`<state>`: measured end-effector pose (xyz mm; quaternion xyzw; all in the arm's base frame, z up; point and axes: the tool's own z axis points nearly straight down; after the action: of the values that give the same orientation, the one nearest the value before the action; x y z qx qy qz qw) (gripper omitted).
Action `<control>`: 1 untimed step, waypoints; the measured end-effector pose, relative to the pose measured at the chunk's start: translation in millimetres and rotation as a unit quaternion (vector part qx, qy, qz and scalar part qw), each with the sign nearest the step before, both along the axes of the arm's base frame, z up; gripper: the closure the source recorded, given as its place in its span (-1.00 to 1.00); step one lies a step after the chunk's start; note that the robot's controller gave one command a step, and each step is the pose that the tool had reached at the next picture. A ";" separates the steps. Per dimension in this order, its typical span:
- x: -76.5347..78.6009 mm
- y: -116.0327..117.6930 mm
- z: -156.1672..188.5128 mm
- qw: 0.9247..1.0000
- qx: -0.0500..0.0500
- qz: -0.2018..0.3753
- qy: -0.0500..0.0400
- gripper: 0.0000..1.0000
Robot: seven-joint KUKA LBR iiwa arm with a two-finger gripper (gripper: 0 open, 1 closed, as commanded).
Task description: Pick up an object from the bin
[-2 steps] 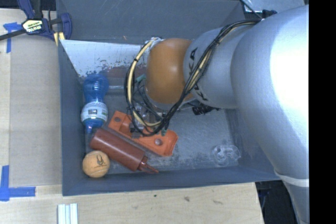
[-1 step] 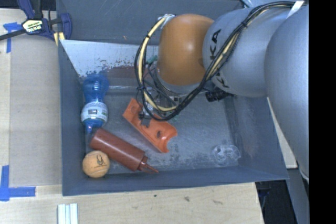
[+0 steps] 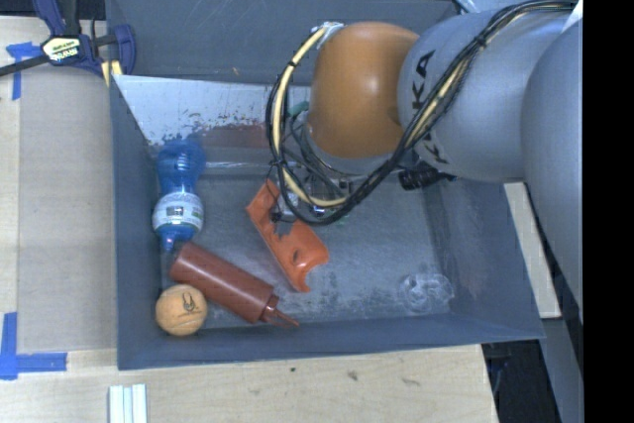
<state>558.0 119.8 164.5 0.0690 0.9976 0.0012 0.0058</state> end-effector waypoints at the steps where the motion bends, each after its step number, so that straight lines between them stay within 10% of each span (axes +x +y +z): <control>1: -0.3 -0.5 -3.3 1.000 -0.001 0.000 0.002 1.00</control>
Offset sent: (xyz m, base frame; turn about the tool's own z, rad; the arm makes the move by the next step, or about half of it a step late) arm -0.0492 -0.0153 -0.0611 -0.4435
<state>557.7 119.4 161.1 0.0693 0.9976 0.0006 0.0037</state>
